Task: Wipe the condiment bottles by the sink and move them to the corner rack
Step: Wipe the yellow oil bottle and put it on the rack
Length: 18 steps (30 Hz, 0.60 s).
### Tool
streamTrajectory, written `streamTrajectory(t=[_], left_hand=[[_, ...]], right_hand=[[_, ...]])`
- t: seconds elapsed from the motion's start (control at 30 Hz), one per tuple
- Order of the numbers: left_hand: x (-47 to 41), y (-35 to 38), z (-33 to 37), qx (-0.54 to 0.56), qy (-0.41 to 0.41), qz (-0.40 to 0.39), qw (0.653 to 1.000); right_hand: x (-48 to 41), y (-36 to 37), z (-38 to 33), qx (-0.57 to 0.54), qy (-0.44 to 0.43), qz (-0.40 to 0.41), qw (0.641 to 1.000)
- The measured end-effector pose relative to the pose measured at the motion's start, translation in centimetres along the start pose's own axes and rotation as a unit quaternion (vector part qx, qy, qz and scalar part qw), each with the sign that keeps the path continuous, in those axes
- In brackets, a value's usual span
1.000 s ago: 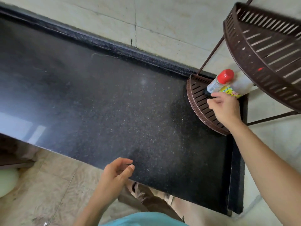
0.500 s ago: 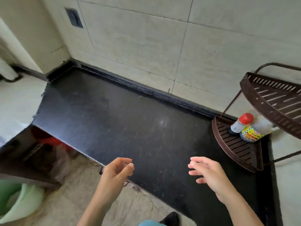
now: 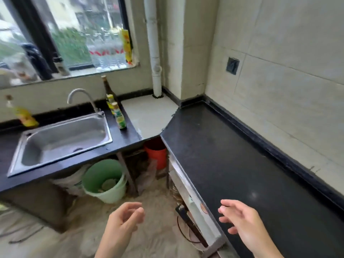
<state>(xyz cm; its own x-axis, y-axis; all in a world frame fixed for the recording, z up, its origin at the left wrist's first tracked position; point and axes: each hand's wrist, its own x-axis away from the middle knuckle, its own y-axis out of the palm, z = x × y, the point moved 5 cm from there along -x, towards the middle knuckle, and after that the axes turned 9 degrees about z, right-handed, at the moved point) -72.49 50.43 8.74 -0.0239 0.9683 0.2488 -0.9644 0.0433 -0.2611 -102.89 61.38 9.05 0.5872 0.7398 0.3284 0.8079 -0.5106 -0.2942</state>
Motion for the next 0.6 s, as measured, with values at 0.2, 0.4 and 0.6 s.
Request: streamTrajectory(t=[0.2,0.4,0.6], left_hand=[[-0.5,-9.6,-3.0,0.05,-0.055,0.149,0.986],[-2.4,-15.5,-4.3,0.067,-0.082,0.291,0.951],[-3.9,-18.0,-5.8,0.097,-0.116,0.364,0.919]], right_hand=[[-4.5,11.4,-3.7,0.061,-0.025,-0.124,0.99],[-9.1,23.9,-8.7,0.109,-0.087,-0.243,0.96],[-11.3,35.6,-13.7,0.144,-0.164,-0.349,0.911]])
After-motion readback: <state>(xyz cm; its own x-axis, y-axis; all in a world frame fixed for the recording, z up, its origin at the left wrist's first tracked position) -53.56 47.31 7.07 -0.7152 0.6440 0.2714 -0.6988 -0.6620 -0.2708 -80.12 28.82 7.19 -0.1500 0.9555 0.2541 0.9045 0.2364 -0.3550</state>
